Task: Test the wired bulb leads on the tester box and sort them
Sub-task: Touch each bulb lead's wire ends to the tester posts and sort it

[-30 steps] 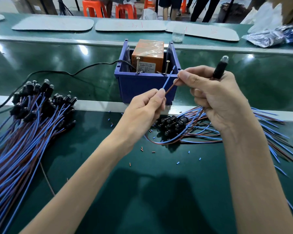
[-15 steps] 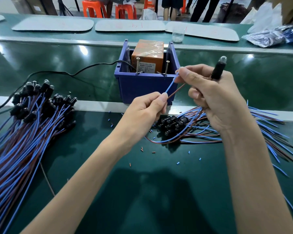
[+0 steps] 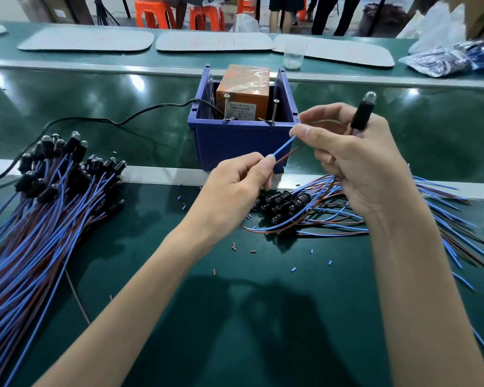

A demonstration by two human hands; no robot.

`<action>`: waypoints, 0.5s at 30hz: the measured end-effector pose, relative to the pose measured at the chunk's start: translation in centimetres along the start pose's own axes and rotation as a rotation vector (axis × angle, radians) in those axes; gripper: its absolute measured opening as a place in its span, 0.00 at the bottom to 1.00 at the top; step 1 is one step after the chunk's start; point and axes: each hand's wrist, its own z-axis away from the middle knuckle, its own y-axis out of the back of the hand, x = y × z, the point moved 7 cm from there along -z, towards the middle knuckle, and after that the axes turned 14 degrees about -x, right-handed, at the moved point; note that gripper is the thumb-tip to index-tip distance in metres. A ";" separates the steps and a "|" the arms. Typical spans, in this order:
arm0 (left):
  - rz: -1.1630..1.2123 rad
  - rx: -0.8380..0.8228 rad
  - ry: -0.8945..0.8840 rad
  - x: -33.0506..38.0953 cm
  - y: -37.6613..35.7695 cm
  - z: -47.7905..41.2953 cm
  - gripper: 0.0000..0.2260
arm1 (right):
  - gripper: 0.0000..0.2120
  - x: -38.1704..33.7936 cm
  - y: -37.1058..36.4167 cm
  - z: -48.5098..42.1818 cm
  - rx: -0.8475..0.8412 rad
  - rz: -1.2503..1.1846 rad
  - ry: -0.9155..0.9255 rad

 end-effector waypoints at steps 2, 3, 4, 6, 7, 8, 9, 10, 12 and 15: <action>-0.012 0.001 0.002 0.0 0.1 0.0 0.18 | 0.06 -0.1 0.0 0.0 0.001 0.004 0.013; -0.019 0.000 0.006 0.0 0.2 0.0 0.18 | 0.07 -0.2 0.1 0.0 0.005 0.008 0.017; -0.026 -0.002 0.010 0.0 0.2 0.0 0.18 | 0.07 -0.2 0.1 0.0 0.011 0.012 0.020; -0.041 -0.008 0.022 -0.1 0.3 0.0 0.18 | 0.08 -0.2 0.1 0.1 0.023 0.026 0.019; -0.048 -0.010 0.027 -0.2 0.4 0.0 0.18 | 0.09 -0.2 0.1 0.1 0.027 0.040 0.019; -0.054 -0.010 0.031 -0.2 0.5 0.0 0.18 | 0.09 -0.1 0.0 0.1 0.026 0.054 0.019; -0.062 -0.008 0.034 -0.2 0.7 0.0 0.19 | 0.10 -0.1 0.0 0.1 0.026 0.064 0.020; -0.067 -0.005 0.035 -0.1 0.8 0.1 0.19 | 0.10 0.0 -0.1 0.0 0.027 0.073 0.020; -0.075 0.000 0.035 0.1 1.0 0.1 0.19 | 0.11 0.1 -0.2 0.0 0.038 0.100 0.019; -0.099 0.006 0.029 0.7 1.0 0.2 0.19 | 0.12 0.3 -0.3 -0.2 0.049 0.133 0.024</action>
